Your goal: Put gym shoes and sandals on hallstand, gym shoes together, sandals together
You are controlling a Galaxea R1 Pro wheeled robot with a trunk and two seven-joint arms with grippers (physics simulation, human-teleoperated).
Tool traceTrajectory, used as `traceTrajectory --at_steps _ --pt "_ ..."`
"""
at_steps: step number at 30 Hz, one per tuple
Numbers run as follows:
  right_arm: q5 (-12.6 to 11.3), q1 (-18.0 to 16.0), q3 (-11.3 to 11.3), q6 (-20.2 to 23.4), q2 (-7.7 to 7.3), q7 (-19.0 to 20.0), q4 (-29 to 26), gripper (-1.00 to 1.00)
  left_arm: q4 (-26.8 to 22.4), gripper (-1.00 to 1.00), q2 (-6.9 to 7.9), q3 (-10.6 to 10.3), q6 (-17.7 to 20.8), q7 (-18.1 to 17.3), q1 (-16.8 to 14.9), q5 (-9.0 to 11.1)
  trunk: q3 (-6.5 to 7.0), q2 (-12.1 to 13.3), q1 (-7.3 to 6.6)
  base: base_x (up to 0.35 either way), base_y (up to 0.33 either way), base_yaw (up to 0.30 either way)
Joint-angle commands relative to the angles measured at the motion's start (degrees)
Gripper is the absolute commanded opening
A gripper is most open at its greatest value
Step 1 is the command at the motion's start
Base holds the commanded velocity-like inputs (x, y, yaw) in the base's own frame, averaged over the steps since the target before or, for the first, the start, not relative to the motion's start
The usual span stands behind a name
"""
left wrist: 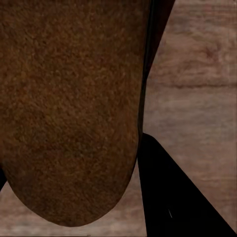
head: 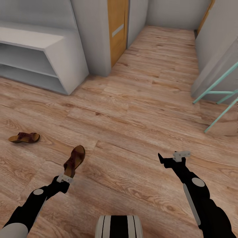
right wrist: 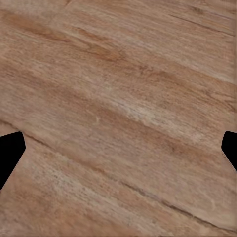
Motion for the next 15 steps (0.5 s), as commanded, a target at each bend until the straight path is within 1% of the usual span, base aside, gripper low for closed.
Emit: traceTrajectory --at_steps 1,3,4,5,6,7,8,11,14,15 --pt "0.21 -0.02 -0.09 0.30 0.04 0.36 -0.02 1.00 -0.04 -1.00 -0.10 1.03 -0.07 -0.52 0.03 -0.22 0.19 0.00 -0.03 0.000 0.000 0.000" --pt "0.23 -0.02 -0.15 0.27 0.10 0.31 -0.02 1.00 -0.01 -1.00 -0.07 3.26 -0.03 -0.47 0.07 0.35 0.63 0.03 -0.08 0.000 0.000 0.000" --pt "0.23 -0.02 -0.19 0.27 0.09 0.30 -0.04 1.00 0.01 -1.00 -0.09 3.83 -0.02 -0.47 0.08 0.44 0.86 0.04 -0.11 0.000 0.000 0.000" --pt "0.23 -0.02 -0.27 0.26 0.06 0.29 -0.09 1.00 0.10 -1.00 -0.14 4.99 -0.03 -0.46 0.08 0.56 1.10 0.06 -0.13 0.000 0.000 0.000" --pt "0.28 -0.02 -0.39 0.28 -0.18 0.28 -0.22 1.00 0.86 -1.00 -0.39 7.50 -0.06 -0.45 0.09 0.75 1.39 0.07 -0.16 0.000 0.000 0.000" --pt "0.31 -0.02 -0.39 0.30 -0.27 0.28 -0.25 1.00 1.60 -1.00 -0.54 8.16 -0.07 -0.44 0.06 0.79 1.69 0.08 -0.18 0.000 0.000 0.000" --pt "0.81 0.35 -1.14 0.34 -0.79 0.23 1.47 1.00 9.60 -1.00 -0.82 9.29 -0.63 2.73 0.04 3.05 2.00 0.10 -0.21 0.000 0.000 0.000" --pt "0.90 2.08 -2.33 0.23 -0.76 0.23 3.36 1.00 10.98 -1.00 -0.83 9.34 -0.89 4.95 0.18 5.17 2.93 0.14 -0.29 0.000 0.000 0.000" --pt "0.87 3.38 -2.74 -0.13 -0.75 0.28 5.35 1.00 11.56 -1.00 -0.83 9.35 -1.44 5.71 0.57 6.29 3.86 0.18 -0.36 0.000 0.000 0.000" --pt "0.86 4.15 -2.89 -0.78 -0.75 0.31 6.99 1.00 12.04 -1.00 -0.83 9.35 -2.52 6.03 1.05 6.92 4.17 0.19 -0.39 0.000 0.000 0.000"
